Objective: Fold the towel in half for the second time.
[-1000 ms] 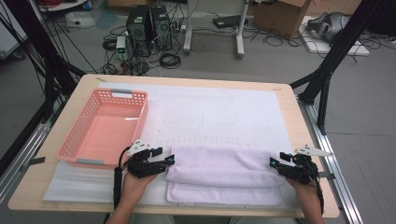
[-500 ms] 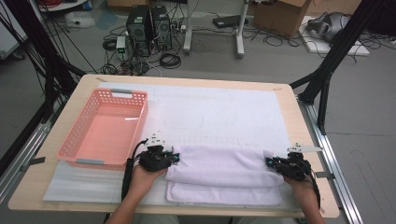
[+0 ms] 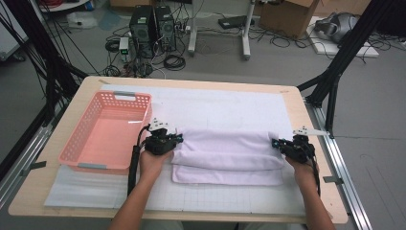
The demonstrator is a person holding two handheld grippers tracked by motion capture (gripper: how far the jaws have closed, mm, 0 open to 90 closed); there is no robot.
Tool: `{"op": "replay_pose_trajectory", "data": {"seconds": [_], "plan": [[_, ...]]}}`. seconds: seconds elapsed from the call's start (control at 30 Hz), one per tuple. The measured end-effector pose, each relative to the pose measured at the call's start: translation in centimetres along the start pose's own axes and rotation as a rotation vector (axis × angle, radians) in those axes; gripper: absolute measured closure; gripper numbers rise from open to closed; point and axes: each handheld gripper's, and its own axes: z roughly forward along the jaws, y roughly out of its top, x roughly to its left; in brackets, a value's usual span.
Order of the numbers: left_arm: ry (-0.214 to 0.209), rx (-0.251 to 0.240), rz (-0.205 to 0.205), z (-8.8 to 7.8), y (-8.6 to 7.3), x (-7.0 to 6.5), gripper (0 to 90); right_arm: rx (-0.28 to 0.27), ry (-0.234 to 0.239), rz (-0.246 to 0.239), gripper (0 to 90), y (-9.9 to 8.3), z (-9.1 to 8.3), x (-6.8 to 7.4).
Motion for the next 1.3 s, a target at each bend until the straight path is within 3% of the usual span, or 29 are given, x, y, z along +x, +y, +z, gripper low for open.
{"op": "replay_pose_trajectory", "data": {"seconds": [0.13, 0.23, 0.27, 0.3, 0.33, 0.37, 0.43, 0.53, 0.57, 0.67, 0.73, 0.8, 0.83, 0.9, 0.93, 0.97, 1.23, 1.3], "plan": [[0.015, 0.003, -0.033, 1.0, 0.5, 0.7, 82.0, 0.013, -0.02, 0.004, 82.4, 1.2, 1.2, -0.5], [0.022, 0.019, -0.032, 1.5, 0.3, 0.9, 81.4, 0.024, -0.035, 0.007, 82.3, 1.4, 1.9, -0.8], [0.029, 0.021, -0.032, 1.5, 0.2, 0.9, 79.1, 0.029, -0.036, 0.014, 81.7, 1.4, 2.1, -0.8], [0.034, 0.021, -0.046, 1.4, 0.3, 0.9, 70.9, 0.04, -0.04, 0.023, 78.4, 1.3, 2.3, -0.8], [0.019, 0.014, -0.064, 1.2, 0.3, 0.8, 57.8, 0.05, -0.043, 0.038, 72.2, 1.2, 2.4, -0.8], [-0.003, -0.009, -0.069, 0.7, 0.4, 0.7, 52.7, 0.053, -0.049, 0.055, 66.0, 1.2, 2.3, -0.8], [-0.04, -0.055, -0.039, -0.3, 0.4, 0.0, 52.6, 0.048, -0.022, 0.092, 60.7, 1.2, 1.6, -0.8], [-0.113, -0.049, -0.022, -1.1, 0.3, -0.7, 52.5, 0.013, 0.016, 0.099, 56.4, 1.1, 0.2, -0.5], [-0.126, -0.028, -0.016, -1.3, 0.2, -0.9, 51.8, 0.007, 0.03, 0.097, 54.6, 1.0, -0.2, -0.3], [-0.151, -0.06, -0.022, -2.0, -0.6, -1.9, 47.8, -0.015, 0.057, 0.083, 52.4, 0.8, -1.5, 0.6], [-0.157, -0.025, 0.004, -2.2, -1.1, -2.3, 45.3, -0.012, 0.076, 0.055, 52.3, 0.4, -2.0, 1.3], [-0.158, -0.011, -0.002, -2.4, -1.9, -2.4, 46.2, 0.015, 0.062, 0.01, 55.5, -0.2, -2.2, 1.9], [-0.147, 0.015, 0.005, -2.4, -2.5, -2.5, 51.6, 0.03, 0.069, 0.003, 62.7, -0.5, -2.2, 1.9], [-0.132, 0.074, 0.018, -2.3, -3.3, -2.6, 72.8, 0.042, 0.089, -0.004, 77.1, -1.4, -2.2, 1.8], [-0.124, 0.078, 0.027, -2.4, -3.5, -2.6, 81.1, 0.048, 0.107, 0.008, 82.6, -1.8, -2.3, 1.7], [-0.133, 0.072, 0.028, -2.7, -3.8, -2.6, 83.9, 0.044, 0.118, 0.013, 84.6, -2.1, -2.4, 1.6], [-0.183, 0.022, 0.063, -4.8, -5.1, -2.8, 83.9, 0.027, 0.14, -0.027, 86.7, -4.0, -4.1, 2.7], [-0.197, 0.008, 0.062, -5.2, -5.6, -2.9, 77.2, 0.027, 0.146, -0.039, 85.8, -4.4, -4.8, 3.1]]}}
